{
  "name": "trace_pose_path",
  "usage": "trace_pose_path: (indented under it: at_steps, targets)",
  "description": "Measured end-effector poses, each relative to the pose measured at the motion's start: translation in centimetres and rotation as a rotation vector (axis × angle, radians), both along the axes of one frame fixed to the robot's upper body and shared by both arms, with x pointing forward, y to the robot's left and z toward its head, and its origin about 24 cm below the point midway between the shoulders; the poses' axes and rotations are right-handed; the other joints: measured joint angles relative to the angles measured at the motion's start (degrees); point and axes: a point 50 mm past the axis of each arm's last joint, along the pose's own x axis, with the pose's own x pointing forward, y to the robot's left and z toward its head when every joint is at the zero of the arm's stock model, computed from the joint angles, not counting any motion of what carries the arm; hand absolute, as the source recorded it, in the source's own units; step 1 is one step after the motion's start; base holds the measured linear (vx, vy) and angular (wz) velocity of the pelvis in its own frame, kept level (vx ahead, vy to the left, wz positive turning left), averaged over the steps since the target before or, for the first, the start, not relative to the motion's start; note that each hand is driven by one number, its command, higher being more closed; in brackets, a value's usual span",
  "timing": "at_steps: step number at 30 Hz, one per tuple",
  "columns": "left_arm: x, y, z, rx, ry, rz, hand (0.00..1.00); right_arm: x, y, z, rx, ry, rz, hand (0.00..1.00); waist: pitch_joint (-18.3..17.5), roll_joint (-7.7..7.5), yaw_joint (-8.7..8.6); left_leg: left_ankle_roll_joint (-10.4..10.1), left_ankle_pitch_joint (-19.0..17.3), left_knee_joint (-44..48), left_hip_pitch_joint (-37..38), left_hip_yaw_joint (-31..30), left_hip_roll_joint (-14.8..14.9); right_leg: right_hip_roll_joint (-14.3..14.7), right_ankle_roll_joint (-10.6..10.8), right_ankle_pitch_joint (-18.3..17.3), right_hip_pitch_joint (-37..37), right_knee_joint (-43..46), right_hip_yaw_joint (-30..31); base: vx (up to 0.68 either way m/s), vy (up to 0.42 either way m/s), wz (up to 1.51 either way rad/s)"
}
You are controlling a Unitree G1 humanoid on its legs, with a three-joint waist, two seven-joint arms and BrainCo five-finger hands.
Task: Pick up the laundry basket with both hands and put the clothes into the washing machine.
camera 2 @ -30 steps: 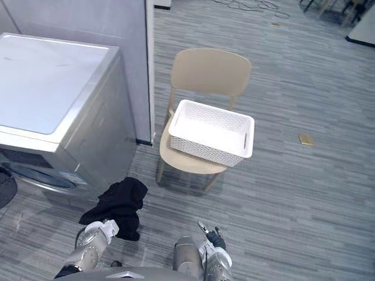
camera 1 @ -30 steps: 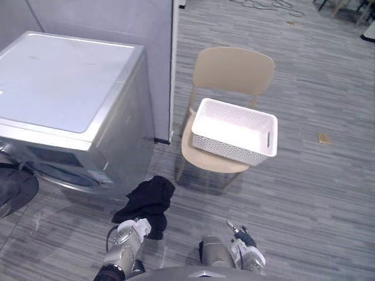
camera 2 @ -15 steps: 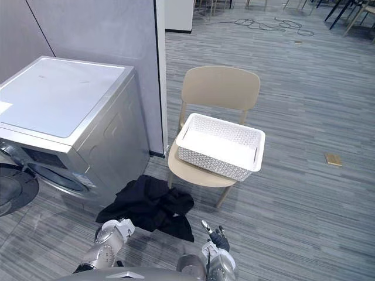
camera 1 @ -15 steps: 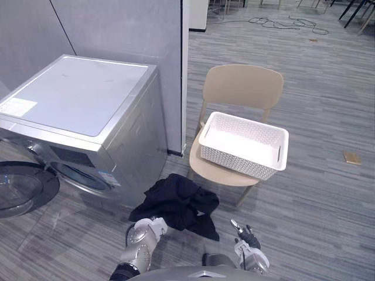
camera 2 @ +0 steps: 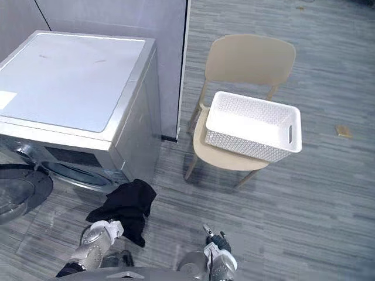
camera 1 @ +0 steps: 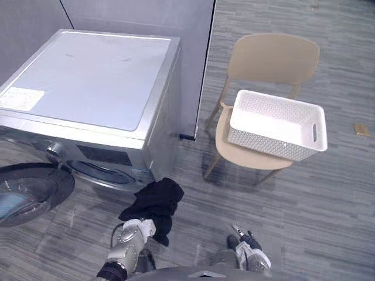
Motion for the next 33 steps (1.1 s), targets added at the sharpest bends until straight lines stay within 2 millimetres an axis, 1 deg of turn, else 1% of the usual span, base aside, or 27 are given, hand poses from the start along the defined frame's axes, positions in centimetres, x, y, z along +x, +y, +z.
trace_pose_path:
  at_steps: [1, 2, 3, 4, 5, 6, 7, 8, 9, 10, 11, 13, 15, 17, 19, 20, 21, 22, 23, 26, 29, 31, 33]
  targets:
    - [0.1, 0.0, 0.1, 0.0, -0.008, 0.001, 1.0, 0.4, 0.0, 0.2, -0.003, -0.012, 0.004, 0.0, 0.1, 0.18, 0.07, 0.6, 1.3, -3.0, 1.9, 1.4, -0.6, 0.2, -3.9, 3.6, -2.4, 1.8, -1.6, 0.1, 0.397, -0.75]
    - [0.1, 0.1, 0.4, -0.004, -0.019, 0.007, 1.0, 1.1, 0.0, 0.4, -0.004, -0.028, 0.01, 0.0, 0.3, 0.6, 0.2, 1.3, 3.9, -7.3, 4.6, 3.6, -0.7, 0.5, -7.7, 7.9, -4.9, 4.2, -5.1, 0.14, 0.348, -0.83]
    - [0.0, 0.6, 0.4, 0.0, -0.02, 0.025, 1.0, 1.2, 0.1, 0.4, -0.003, -0.031, 0.012, 0.0, 0.9, 1.27, -0.16, 1.7, 4.9, -10.1, 7.4, 5.2, -0.6, 1.8, -7.8, 4.5, -7.5, 11.1, -7.7, 0.13, 0.251, -0.76]
    - [0.1, 0.9, 0.4, 0.004, -0.021, 0.036, 1.0, 1.5, 0.1, 0.5, -0.003, -0.038, 0.016, 0.0, 1.0, 1.08, -0.13, 1.9, 5.6, -11.5, 8.8, 5.8, -0.9, 3.0, -7.4, 1.3, -8.1, 14.7, -8.9, 0.11, 0.154, -0.51]
    - [0.2, 1.4, 0.4, 0.013, -0.023, 0.049, 1.0, 1.3, 0.2, 0.5, -0.001, -0.035, 0.017, 0.0, 1.1, 1.05, -0.21, 2.0, 6.1, -13.4, 10.5, 6.2, -0.9, 5.6, -5.9, -3.5, -8.5, 18.6, -9.5, 0.13, 0.119, -0.3]
    - [0.3, 2.1, 0.5, 0.038, -0.028, 0.058, 1.0, 1.0, 0.3, 0.3, 0.005, -0.028, 0.014, 0.0, 1.1, 1.05, -0.3, 2.3, 6.7, -15.6, 12.3, 6.7, -0.9, 11.5, -4.0, -9.6, -8.6, 21.5, -9.3, 0.13, 0.085, -0.18]
    - [0.3, 2.4, 0.4, 0.041, -0.027, 0.068, 1.0, 0.9, 0.4, 0.3, 0.007, -0.026, 0.013, 0.0, 1.1, 1.06, -0.4, 2.3, 6.8, -16.0, 12.6, 6.7, -1.0, 14.0, -3.7, -11.2, -8.6, 21.7, -9.3, 0.16, 0.057, -0.05]
    - [0.4, 2.7, 0.4, 0.037, -0.026, 0.093, 1.0, 0.7, 0.5, 0.2, 0.011, -0.022, 0.009, 0.0, 1.3, 0.91, -0.42, 2.3, 6.8, -16.3, 13.1, 6.7, -1.3, 18.0, -3.5, -13.0, -8.5, 20.1, -9.4, 0.12, 0.004, 0.07]
    - [0.4, 2.9, 0.4, 0.033, -0.025, 0.11, 1.0, 0.6, 0.6, 0.2, 0.014, -0.02, 0.008, 0.0, 1.5, 0.63, -0.41, 2.3, 6.8, -16.3, 13.3, 6.6, -1.8, 19.3, -3.7, -13.0, -8.0, 17.5, -9.6, 0.16, -0.012, 0.26]
    - [0.5, 3.2, 0.4, 0.027, -0.026, 0.137, 1.0, -0.2, 0.7, -0.1, 0.019, -0.001, 0.001, 0.0, 1.3, -1.49, -0.43, 2.2, 6.7, -16.6, 13.9, 5.8, -4.1, 19.5, -5.7, -11.1, -5.4, 10.1, -10.7, 0.17, -0.027, 0.17]
    - [0.5, 2.7, 0.2, -0.005, -0.009, 0.17, 1.0, 0.2, 0.3, 0.0, 0.009, -0.007, -0.002, 0.0, 2.6, 0.91, -0.05, 1.7, 7.1, -17.6, 14.5, 5.1, -3.7, 19.7, -5.8, -10.0, -3.7, 7.4, -11.4, 0.16, -0.008, 0.23]
    - [0.1, 2.1, -0.2, -0.03, 0.019, 0.207, 1.0, -0.2, -0.6, 0.0, 0.002, 0.0, -0.041, 0.0, 3.0, 2.49, -0.21, 1.6, 8.3, -18.8, 15.1, 3.9, -3.6, 19.8, -6.0, -9.1, -1.0, 3.5, -12.5, 0.15, 0.002, 0.2]
    - [-0.3, 2.1, -0.5, -0.038, 0.038, 0.229, 1.0, -1.0, -0.7, -0.4, 0.011, 0.029, -0.068, 0.0, 3.0, 2.41, 0.09, 1.3, 9.4, -19.9, 17.3, 3.4, -3.4, 20.0, -6.4, -8.5, 2.5, 0.8, -13.7, 0.16, -0.017, 0.25]
    - [-0.7, 2.3, -0.7, -0.038, 0.047, 0.244, 1.0, -1.0, -0.8, -0.4, 0.009, 0.028, -0.069, 0.0, 2.7, 2.41, 0.54, 1.0, 9.8, -21.1, 18.5, 3.6, -3.1, 20.7, -6.4, -6.9, 5.0, -2.8, -14.0, 0.1, 0.015, 0.09]
    - [-0.7, 2.7, -0.7, -0.037, 0.046, 0.262, 1.0, -0.8, -0.9, -0.3, 0.009, 0.02, -0.075, 0.0, 2.3, 2.49, 1.5, 1.0, 10.0, -22.4, 18.2, 3.6, -3.0, 21.2, -6.1, -4.3, 6.0, -7.1, -13.8, 0.02, 0.055, -0.03]
    - [-0.8, 2.9, -0.7, -0.035, 0.048, 0.267, 1.0, -0.9, -0.8, -0.4, 0.011, 0.024, -0.078, 0.0, 2.3, 2.46, 1.67, 1.0, 10.0, -22.9, 18.2, 3.6, -3.0, 21.5, -5.9, -2.7, 7.1, -9.7, -13.9, -0.01, 0.077, 0.06]
    - [-0.9, 3.0, -0.8, -0.032, 0.05, 0.268, 1.0, -1.0, -0.8, -0.4, 0.014, 0.028, -0.084, 0.0, 2.3, 2.35, 1.78, 1.0, 10.0, -23.0, 18.3, 3.6, -3.1, 21.5, -5.9, -2.0, 7.7, -10.9, -13.9, -0.02, 0.083, 0.05]
    - [-1.1, 3.1, -0.9, -0.027, 0.056, 0.269, 1.0, -1.2, -0.6, -0.5, 0.024, 0.032, -0.096, 0.0, 2.2, 2.21, 1.99, 1.0, 10.0, -23.1, 18.4, 3.6, -3.3, 21.4, -5.7, -0.9, 8.5, -12.4, -13.8, -0.01, 0.036, 0.01]
    - [-2.4, 2.9, -1.9, -0.026, 0.116, 0.275, 1.0, -2.0, 0.6, -1.0, 0.057, 0.05, -0.105, 0.0, -0.4, -0.96, 4.14, 1.6, 11.1, -25.6, 19.3, 5.0, -4.0, 21.0, -5.3, 2.3, 9.2, -16.0, -14.2, 0.0, 0.0, 0.0]
    - [-2.4, 2.9, -1.9, -0.026, 0.116, 0.275, 1.0, -2.0, 0.6, -1.0, 0.057, 0.05, -0.106, 0.0, -0.4, -0.97, 4.07, 1.6, 11.1, -25.6, 19.3, 5.0, -4.0, 21.0, -5.3, 2.3, 9.2, -16.0, -14.2, 0.0, 0.0, -0.01]
    - [-2.5, 3.0, -2.0, -0.026, 0.12, 0.277, 1.0, -2.2, 0.6, -1.0, 0.061, 0.053, -0.116, 0.0, -0.1, -1.35, 3.76, 1.2, 10.8, -25.0, 20.3, 5.8, -3.6, 21.3, -5.3, 2.3, 10.1, -15.9, -13.5, 0.0, 0.001, -0.11]
    - [-2.8, 3.1, -2.3, -0.023, 0.136, 0.28, 1.0, -3.1, 0.8, -1.3, 0.069, 0.069, -0.125, 0.0, 0.1, -1.8, 3.42, 0.6, 10.1, -23.7, 22.0, 6.7, -3.0, 21.6, -5.3, 2.2, 12.2, -15.6, -13.2, 0.01, 0.005, -0.11]
    - [-3.1, 3.2, -2.6, -0.023, 0.154, 0.283, 1.0, -4.2, 0.7, -1.5, 0.073, 0.093, -0.14, 0.0, 0.2, -2.42, 2.98, 0.5, 10.0, -22.6, 23.2, 6.8, -2.8, 21.7, -5.3, 2.0, 13.8, -15.6, -12.7, -0.02, -0.002, -0.05]
